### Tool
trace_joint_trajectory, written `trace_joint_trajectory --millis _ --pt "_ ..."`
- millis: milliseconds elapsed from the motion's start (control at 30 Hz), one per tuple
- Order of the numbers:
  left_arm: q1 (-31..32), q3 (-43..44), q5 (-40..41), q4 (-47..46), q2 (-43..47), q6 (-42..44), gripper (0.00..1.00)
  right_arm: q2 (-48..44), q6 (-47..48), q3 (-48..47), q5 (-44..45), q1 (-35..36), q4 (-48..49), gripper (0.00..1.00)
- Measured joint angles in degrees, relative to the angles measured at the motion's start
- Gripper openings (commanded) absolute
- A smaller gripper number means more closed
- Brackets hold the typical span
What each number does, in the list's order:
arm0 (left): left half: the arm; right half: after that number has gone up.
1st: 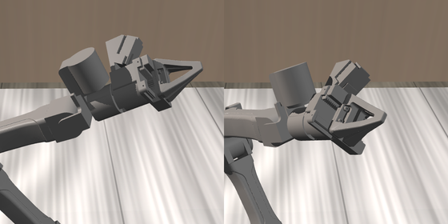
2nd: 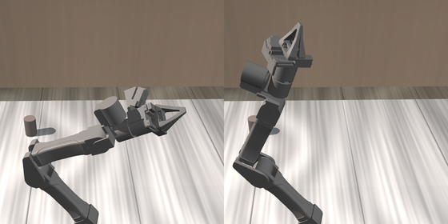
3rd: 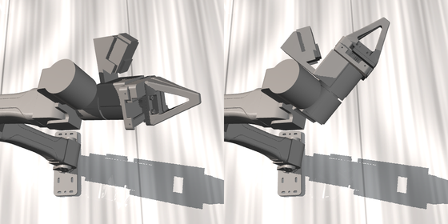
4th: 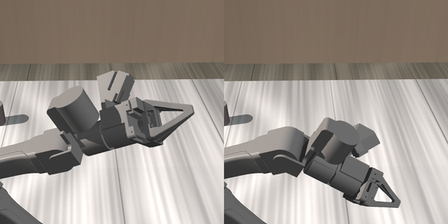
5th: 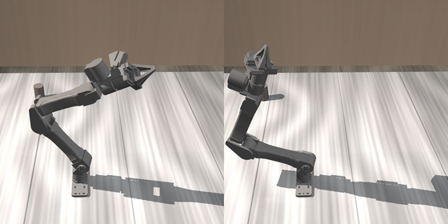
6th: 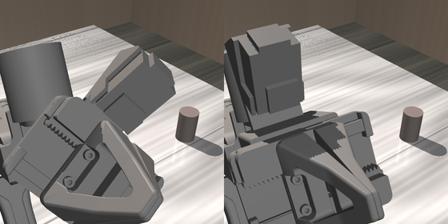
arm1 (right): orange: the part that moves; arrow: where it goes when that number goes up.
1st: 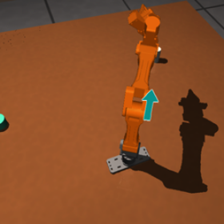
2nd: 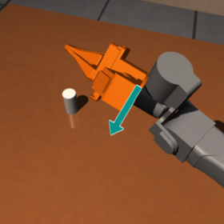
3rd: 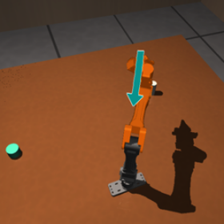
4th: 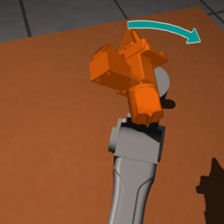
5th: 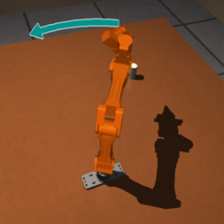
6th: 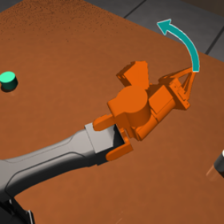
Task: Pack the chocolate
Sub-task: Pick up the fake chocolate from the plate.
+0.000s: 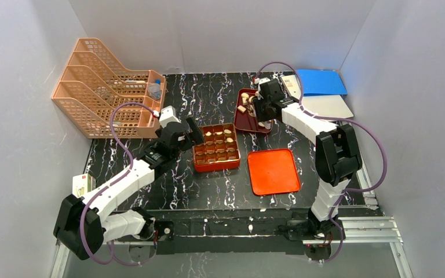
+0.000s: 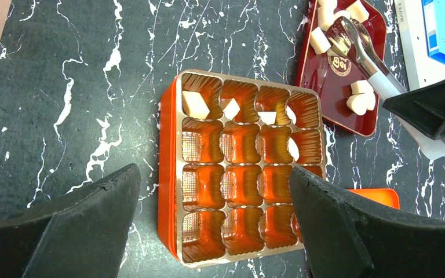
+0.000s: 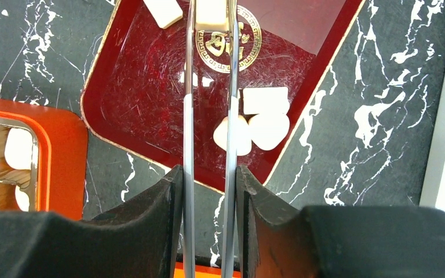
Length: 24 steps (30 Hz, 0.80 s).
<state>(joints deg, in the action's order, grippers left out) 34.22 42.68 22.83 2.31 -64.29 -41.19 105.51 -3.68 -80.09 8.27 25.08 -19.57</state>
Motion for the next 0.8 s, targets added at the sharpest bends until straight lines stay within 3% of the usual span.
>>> trace_joint_trajectory --millis 567,667,800 --pt "0.00 0.02 0.02 1.27 1.11 -0.46 0.97 -6.84 -0.87 0.44 0.09 0.00 -1.38 0.01" --pt "0.00 0.02 0.00 1.42 1.36 -0.61 0.97 -7.04 -0.90 0.72 0.09 0.00 -1.42 0.17" --pt "0.00 0.02 0.00 1.64 1.53 -0.85 0.97 -7.17 -1.07 1.55 -0.15 0.00 -1.97 0.30"
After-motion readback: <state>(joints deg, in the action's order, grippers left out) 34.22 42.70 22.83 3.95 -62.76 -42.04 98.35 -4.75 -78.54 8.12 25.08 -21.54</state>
